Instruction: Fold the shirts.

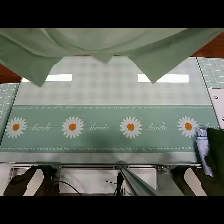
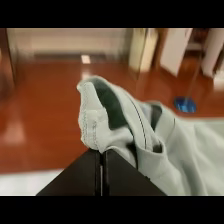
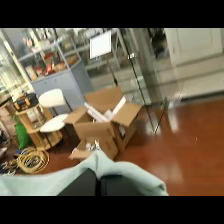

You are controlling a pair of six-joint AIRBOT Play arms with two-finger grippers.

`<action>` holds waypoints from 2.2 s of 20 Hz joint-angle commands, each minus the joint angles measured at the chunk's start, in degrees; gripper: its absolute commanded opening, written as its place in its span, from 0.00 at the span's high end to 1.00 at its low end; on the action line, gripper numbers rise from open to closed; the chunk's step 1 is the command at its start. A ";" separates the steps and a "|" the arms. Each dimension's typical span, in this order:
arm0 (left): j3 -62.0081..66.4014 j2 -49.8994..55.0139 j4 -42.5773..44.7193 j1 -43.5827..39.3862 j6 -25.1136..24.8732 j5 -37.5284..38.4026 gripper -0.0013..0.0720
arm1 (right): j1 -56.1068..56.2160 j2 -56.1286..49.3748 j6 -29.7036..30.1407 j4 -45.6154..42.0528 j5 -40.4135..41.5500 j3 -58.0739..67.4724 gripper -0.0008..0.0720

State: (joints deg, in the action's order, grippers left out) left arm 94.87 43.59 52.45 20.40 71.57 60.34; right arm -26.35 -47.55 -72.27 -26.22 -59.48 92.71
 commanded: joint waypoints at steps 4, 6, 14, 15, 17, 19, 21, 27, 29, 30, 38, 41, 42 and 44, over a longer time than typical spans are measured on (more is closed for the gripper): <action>4.61 -7.82 6.34 0.28 3.04 5.01 0.95 | 0.04 0.52 -8.52 -14.36 -7.30 15.43 0.94; 4.59 -9.60 10.99 0.28 6.88 13.29 0.95 | 0.04 0.72 -10.69 -17.68 -15.61 18.03 0.94; -4.00 -11.87 13.79 0.26 11.72 42.29 0.95 | 2.23 1.60 -10.99 -35.74 -46.88 15.76 0.95; -7.87 -12.04 13.79 0.04 11.72 42.77 0.95 | 3.32 1.60 -11.15 -36.00 -46.88 14.21 0.95; -17.94 -12.87 13.79 -1.40 11.65 40.98 0.95 | 5.46 1.60 -11.13 -37.05 -46.86 8.44 0.95; -29.27 -13.14 13.81 -2.23 10.80 38.36 0.95 | 7.52 1.31 -11.08 -40.46 -46.51 -0.26 0.95; -40.09 -12.96 13.53 -2.62 9.88 31.43 0.95 | 9.77 -0.33 -11.02 -44.37 -43.08 -9.09 0.95; -56.00 -6.75 9.92 -5.55 2.95 4.59 0.95 | 17.79 -15.06 -9.97 -42.86 -17.62 -14.97 0.94; -56.76 -1.99 9.94 -6.45 0.35 -2.67 0.95 | 20.61 -20.48 -9.49 -42.93 -11.72 -14.97 0.94; -56.74 0.63 9.90 -6.67 -0.57 -5.86 0.95 | 21.70 -23.15 -9.14 -42.91 -9.11 -14.97 0.95; -56.72 17.81 8.81 -8.66 -0.63 -16.85 0.95 | 22.95 -35.43 -9.05 -40.50 0.83 -14.97 0.94; -56.04 18.95 9.79 -7.89 -0.63 -14.49 0.54 | 22.95 -35.67 -8.04 -40.50 0.59 -14.97 0.94; -54.45 18.67 10.95 -6.84 -0.61 -11.32 0.34 | 22.95 -35.56 -8.00 -40.59 0.07 -14.97 0.94; -49.13 18.51 12.28 -3.58 0.24 -0.39 0.21 | 22.95 -35.28 -7.61 -40.54 -1.07 -14.97 0.94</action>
State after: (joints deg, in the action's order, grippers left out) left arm 41.54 61.43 62.85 14.24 71.11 49.87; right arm -3.44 -82.54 -80.55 -66.89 -59.77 77.78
